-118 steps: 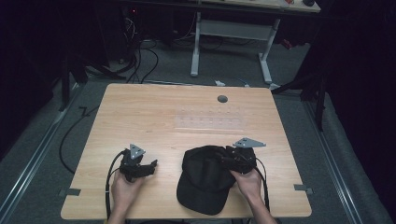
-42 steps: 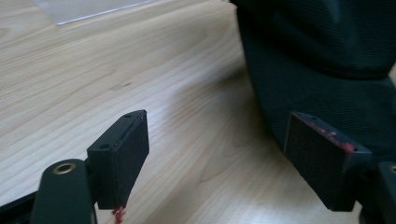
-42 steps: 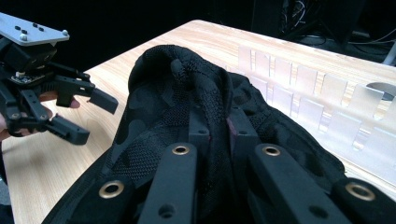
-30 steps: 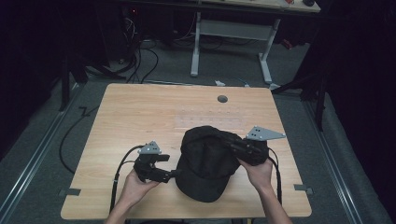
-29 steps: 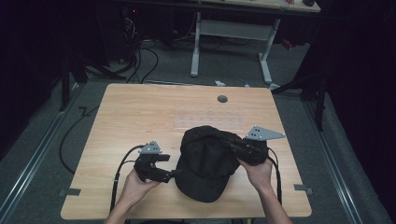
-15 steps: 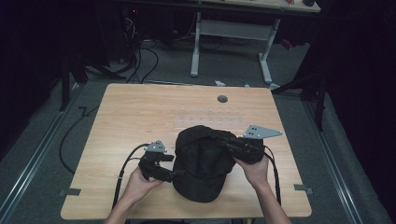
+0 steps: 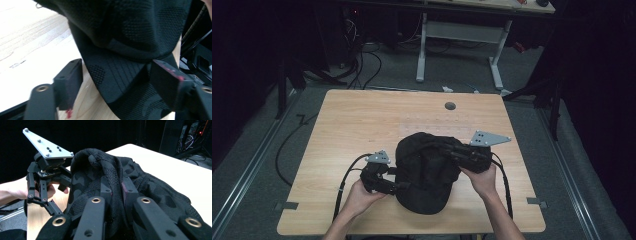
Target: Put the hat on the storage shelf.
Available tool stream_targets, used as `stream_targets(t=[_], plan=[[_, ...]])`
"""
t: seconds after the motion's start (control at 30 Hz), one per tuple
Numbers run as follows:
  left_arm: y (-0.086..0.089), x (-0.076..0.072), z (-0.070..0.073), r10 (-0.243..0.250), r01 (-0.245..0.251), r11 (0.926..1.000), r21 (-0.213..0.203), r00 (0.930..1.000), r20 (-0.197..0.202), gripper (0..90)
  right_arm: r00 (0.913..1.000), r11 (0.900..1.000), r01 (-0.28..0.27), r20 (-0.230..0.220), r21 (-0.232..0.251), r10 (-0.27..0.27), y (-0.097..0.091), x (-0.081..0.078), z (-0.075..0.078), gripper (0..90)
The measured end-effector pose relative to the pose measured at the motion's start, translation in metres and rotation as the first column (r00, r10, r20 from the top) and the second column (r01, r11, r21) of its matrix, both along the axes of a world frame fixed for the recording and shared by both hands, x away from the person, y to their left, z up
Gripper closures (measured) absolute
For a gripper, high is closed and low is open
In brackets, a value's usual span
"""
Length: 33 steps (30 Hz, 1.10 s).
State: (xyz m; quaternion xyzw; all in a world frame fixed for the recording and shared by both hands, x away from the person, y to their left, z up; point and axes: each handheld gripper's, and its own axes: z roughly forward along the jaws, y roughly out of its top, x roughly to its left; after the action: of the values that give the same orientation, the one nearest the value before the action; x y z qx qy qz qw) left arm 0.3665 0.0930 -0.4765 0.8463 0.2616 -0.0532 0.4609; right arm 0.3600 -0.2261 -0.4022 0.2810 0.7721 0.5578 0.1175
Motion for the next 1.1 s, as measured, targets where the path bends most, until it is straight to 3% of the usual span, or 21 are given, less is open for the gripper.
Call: stream_targets(t=[0.2,0.23,0.57,0.77,1.1], plan=[[0.002,0.0,0.002,-0.005,0.005,1.0,-0.006,1.0,-0.003,39.1,1.0,1.0,0.003,0.006,-0.002,-0.003,0.001,0.003,-0.001,82.8],[0.003,0.0,0.002,-0.005,0.005,0.9999,-0.015,1.0,-0.004,44.5,0.9999,0.9999,0.011,0.011,-0.005,-0.011,0.001,0.004,-0.001,82.6],[0.01,-0.001,0.004,-0.005,0.005,0.9985,-0.054,1.0,-0.007,60.3,0.9987,0.9994,0.025,0.044,-0.022,-0.024,0.001,0.003,-0.001,81.9],[0.017,-0.002,0.012,-0.005,0.004,0.9921,-0.125,0.9999,-0.01,69.1,0.9976,0.9994,0.033,0.061,-0.012,-0.032,-0.001,0.001,0.002,80.6],[0.028,-0.003,0.025,-0.022,0.018,0.9822,-0.187,0.9996,-0.019,80.0,0.9957,0.9993,0.034,0.087,-0.014,-0.032,0.002,0.0,0.011,77.4]])
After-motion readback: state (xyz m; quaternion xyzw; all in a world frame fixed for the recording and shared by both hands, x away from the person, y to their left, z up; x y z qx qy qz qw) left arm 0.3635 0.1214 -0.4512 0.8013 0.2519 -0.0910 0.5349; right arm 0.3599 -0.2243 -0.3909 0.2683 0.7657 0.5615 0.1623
